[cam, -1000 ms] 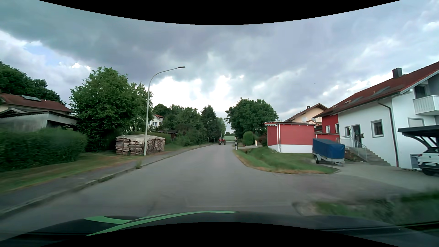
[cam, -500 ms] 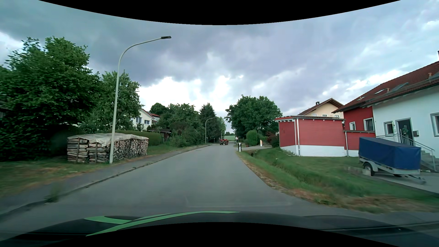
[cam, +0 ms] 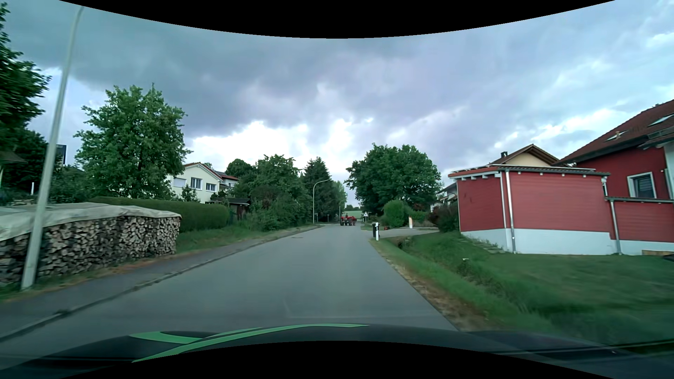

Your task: Follow the waypoints while adhering to traffic rules and regulations

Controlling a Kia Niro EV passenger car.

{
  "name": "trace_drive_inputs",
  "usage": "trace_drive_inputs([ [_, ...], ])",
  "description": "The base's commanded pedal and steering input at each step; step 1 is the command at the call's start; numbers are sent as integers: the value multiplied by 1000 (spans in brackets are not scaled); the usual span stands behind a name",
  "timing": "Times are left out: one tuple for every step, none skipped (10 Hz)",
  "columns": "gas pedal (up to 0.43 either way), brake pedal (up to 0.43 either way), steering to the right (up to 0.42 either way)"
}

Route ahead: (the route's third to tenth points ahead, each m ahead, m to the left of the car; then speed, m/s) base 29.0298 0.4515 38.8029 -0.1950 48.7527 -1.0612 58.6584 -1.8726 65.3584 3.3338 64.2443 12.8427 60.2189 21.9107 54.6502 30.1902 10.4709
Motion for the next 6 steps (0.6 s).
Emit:
trace_drive_inputs([
  [118,0,6],
  [118,0,6],
  [118,0,6],
  [118,0,6],
  [118,0,6],
  [118,0,7],
])
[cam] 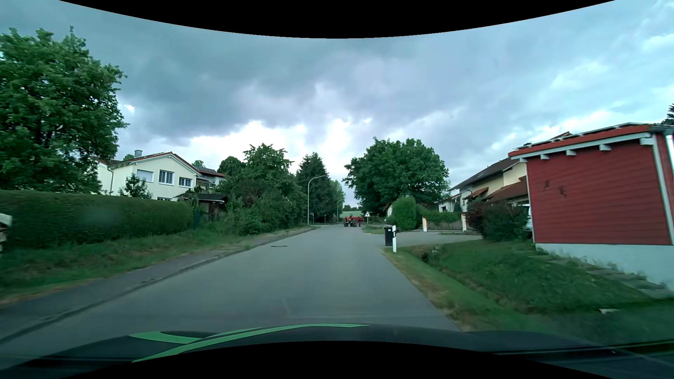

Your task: Follow the waypoints while adhering to traffic rules and regulations

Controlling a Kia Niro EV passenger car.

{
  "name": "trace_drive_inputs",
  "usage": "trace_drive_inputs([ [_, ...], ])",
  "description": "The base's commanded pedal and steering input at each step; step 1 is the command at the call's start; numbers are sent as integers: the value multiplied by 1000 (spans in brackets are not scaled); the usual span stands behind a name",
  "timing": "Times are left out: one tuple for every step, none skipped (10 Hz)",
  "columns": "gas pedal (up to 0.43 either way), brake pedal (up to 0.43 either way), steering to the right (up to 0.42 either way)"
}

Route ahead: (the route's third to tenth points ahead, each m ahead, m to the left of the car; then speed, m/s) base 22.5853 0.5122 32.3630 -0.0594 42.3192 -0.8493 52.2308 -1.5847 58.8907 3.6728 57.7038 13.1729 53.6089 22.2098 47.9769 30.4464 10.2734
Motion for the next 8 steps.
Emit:
trace_drive_inputs([
  [118,0,7],
  [118,0,8],
  [118,0,8],
  [118,0,9],
  [118,0,10],
  [118,0,11],
  [118,0,12],
  [118,0,13],
])
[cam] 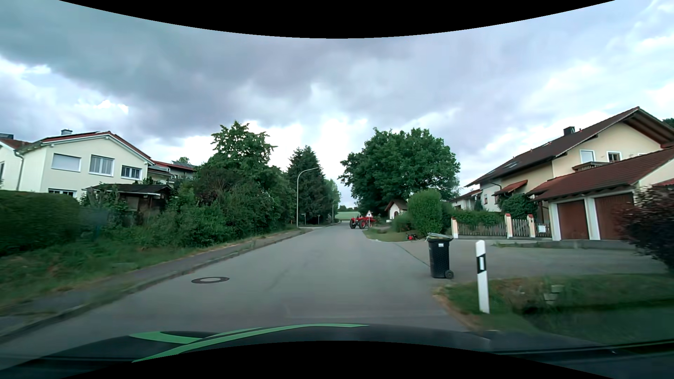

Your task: Follow the waypoints while adhering to traffic rules and regulations

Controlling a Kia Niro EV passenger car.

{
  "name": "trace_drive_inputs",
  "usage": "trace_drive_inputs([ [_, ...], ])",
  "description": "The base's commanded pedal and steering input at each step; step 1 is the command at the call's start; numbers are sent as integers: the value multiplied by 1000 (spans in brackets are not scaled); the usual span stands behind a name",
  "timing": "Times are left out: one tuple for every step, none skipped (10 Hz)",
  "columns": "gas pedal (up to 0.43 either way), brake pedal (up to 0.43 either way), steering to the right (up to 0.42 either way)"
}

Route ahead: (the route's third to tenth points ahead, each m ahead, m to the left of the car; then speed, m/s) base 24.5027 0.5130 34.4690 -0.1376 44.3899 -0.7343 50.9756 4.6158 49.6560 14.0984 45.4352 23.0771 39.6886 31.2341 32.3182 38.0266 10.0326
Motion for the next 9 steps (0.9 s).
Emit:
trace_drive_inputs([
  [118,0,13],
  [118,0,14],
  [118,0,15],
  [118,0,17],
  [118,0,18],
  [118,0,18],
  [118,0,19],
  [98,0,20],
  [79,0,19],
])
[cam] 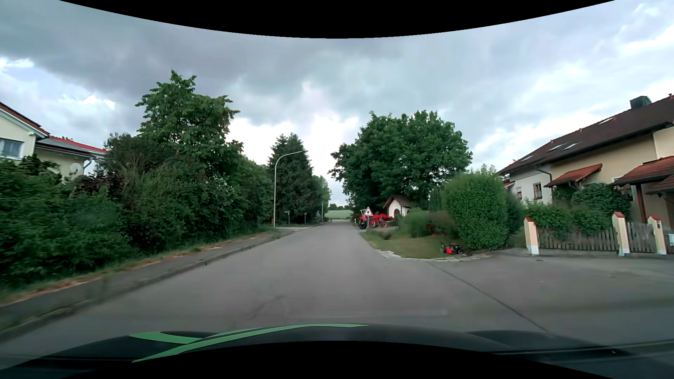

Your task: Follow the waypoints while adhering to traffic rules and regulations

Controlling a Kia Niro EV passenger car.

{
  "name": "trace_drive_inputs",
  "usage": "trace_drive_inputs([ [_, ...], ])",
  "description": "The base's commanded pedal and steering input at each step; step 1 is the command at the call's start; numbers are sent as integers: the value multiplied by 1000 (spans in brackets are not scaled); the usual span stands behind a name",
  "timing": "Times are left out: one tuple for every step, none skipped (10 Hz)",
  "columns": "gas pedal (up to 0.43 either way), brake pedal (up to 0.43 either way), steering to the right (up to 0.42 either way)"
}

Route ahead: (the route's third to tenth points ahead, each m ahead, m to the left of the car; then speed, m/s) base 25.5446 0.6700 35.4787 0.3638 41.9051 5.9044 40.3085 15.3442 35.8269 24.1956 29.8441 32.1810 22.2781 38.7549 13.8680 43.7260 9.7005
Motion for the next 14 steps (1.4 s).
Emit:
trace_drive_inputs([
  [39,0,19],
  [28,0,18],
  [20,0,16],
  [8,0,14],
  [8,0,11],
  [8,0,10],
  [8,0,9],
  [8,0,7],
  [8,0,6],
  [8,0,5],
  [8,0,5],
  [8,0,5],
  [8,0,4],
  [8,0,4],
])
